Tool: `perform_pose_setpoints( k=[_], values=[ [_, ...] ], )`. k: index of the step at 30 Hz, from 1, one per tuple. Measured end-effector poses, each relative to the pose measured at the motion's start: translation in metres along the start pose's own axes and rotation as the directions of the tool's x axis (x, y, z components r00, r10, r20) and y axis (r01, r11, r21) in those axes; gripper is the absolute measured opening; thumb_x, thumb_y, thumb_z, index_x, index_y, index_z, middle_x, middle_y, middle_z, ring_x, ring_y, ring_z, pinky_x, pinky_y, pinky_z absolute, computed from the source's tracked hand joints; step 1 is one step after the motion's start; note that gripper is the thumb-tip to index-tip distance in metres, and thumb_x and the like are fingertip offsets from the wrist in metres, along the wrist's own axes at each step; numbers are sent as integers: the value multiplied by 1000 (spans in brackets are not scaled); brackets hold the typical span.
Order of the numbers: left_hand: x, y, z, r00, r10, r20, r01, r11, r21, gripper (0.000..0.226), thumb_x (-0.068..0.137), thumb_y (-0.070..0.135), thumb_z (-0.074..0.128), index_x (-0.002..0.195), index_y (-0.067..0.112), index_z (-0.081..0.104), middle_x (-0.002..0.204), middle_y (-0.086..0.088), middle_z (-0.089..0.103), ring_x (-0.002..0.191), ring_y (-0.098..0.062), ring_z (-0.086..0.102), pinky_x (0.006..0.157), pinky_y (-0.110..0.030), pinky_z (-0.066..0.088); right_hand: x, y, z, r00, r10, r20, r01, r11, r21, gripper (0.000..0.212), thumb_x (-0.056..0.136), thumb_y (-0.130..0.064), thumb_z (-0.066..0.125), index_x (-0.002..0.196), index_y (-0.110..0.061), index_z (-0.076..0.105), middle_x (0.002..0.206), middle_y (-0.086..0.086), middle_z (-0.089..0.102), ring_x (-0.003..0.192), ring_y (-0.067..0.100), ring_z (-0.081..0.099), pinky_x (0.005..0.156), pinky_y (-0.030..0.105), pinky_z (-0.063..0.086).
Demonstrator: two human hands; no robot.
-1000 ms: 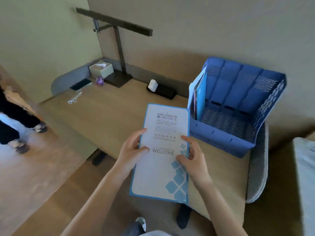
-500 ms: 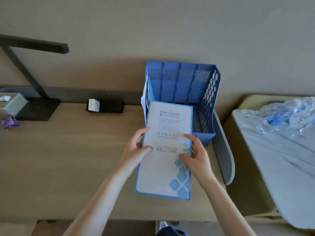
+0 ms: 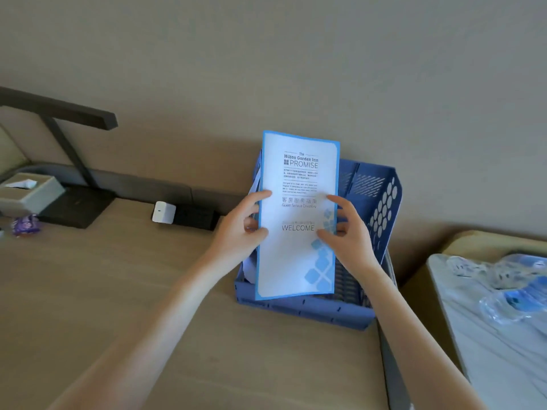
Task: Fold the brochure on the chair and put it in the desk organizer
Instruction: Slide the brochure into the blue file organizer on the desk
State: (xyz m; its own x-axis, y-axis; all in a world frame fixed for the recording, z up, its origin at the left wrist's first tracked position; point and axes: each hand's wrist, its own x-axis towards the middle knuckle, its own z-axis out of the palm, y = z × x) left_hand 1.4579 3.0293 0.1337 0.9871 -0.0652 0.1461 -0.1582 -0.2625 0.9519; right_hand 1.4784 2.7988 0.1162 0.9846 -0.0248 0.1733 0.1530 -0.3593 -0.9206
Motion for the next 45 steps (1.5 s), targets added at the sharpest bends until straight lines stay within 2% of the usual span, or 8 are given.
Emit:
perform_pose_setpoints(
  k=[8, 12, 16, 22, 28, 32, 37, 45],
  values=[
    [44, -33, 37, 961, 55, -270, -19, 991, 133, 70, 78, -2, 56, 123, 51, 47, 105, -9, 70, 72, -28, 64, 71, -34, 50, 94, 34, 14, 990, -121, 78, 128, 988, -81, 71, 77, -4, 75, 132, -42, 51, 118, 4, 52, 95, 23, 59, 89, 38, 55],
    [49, -61, 51, 898, 228, -375, -51, 903, 426, 69, 69, -3, 65, 120, 42, 51, 121, -6, 68, 67, 0, 64, 64, -3, 43, 115, 64, 29, 978, -132, 161, 141, 989, -46, 74, 76, 1, 72, 133, -41, 52, 116, 1, 52, 99, 14, 55, 95, 34, 52],
    [42, -90, 64, 896, 222, -385, -41, 904, 426, 77, 76, -11, 62, 129, 42, 43, 130, -12, 57, 88, -24, 69, 61, -8, 46, 125, 88, 47, 952, -141, 272, 146, 989, 2, 78, 77, 4, 69, 136, -43, 50, 128, -15, 52, 109, 3, 55, 93, 19, 49],
    [28, -108, 87, 890, 153, -430, 52, 902, 428, 81, 80, -7, 63, 141, 38, 33, 134, 51, 24, 104, -31, 62, 82, -44, 56, 134, 110, 74, 903, -173, 392, 201, 979, -31, 84, 78, 1, 72, 138, -49, 43, 133, -39, 42, 126, 0, 45, 104, 25, 42],
    [23, -125, 96, 891, 17, -454, 186, 898, 400, 83, 83, -3, 65, 142, 42, 30, 123, -3, 60, 75, 3, 59, 69, -3, 42, 135, 128, 88, 885, -170, 434, 165, 985, 51, 81, 79, 0, 75, 142, -41, 44, 133, -24, 44, 127, 2, 45, 104, 29, 45],
    [19, -132, 96, 894, 6, -448, 192, 899, 394, 80, 84, -3, 65, 145, 36, 31, 99, -17, 68, 65, 16, 51, 62, 5, 34, 134, 137, 93, 879, -144, 455, 143, 989, 35, 84, 78, -3, 77, 140, -47, 42, 129, -42, 38, 125, -10, 41, 99, 19, 41],
    [22, -136, 99, 889, 38, -456, 165, 903, 396, 78, 85, -4, 65, 146, 31, 32, 92, -29, 66, 90, -23, 53, 65, 5, 35, 139, 140, 97, 875, -150, 461, 170, 985, -3, 87, 76, -4, 79, 140, -49, 40, 127, -45, 37, 128, -8, 39, 104, 23, 41],
    [25, -133, 106, 890, -18, -456, 191, 921, 338, 74, 86, 0, 65, 146, 29, 33, 95, -34, 61, 93, -24, 50, 68, -12, 46, 148, 143, 97, 871, -175, 458, 200, 980, -7, 87, 76, -7, 79, 140, -50, 39, 129, -45, 36, 129, -3, 41, 106, 32, 45]
  ],
)
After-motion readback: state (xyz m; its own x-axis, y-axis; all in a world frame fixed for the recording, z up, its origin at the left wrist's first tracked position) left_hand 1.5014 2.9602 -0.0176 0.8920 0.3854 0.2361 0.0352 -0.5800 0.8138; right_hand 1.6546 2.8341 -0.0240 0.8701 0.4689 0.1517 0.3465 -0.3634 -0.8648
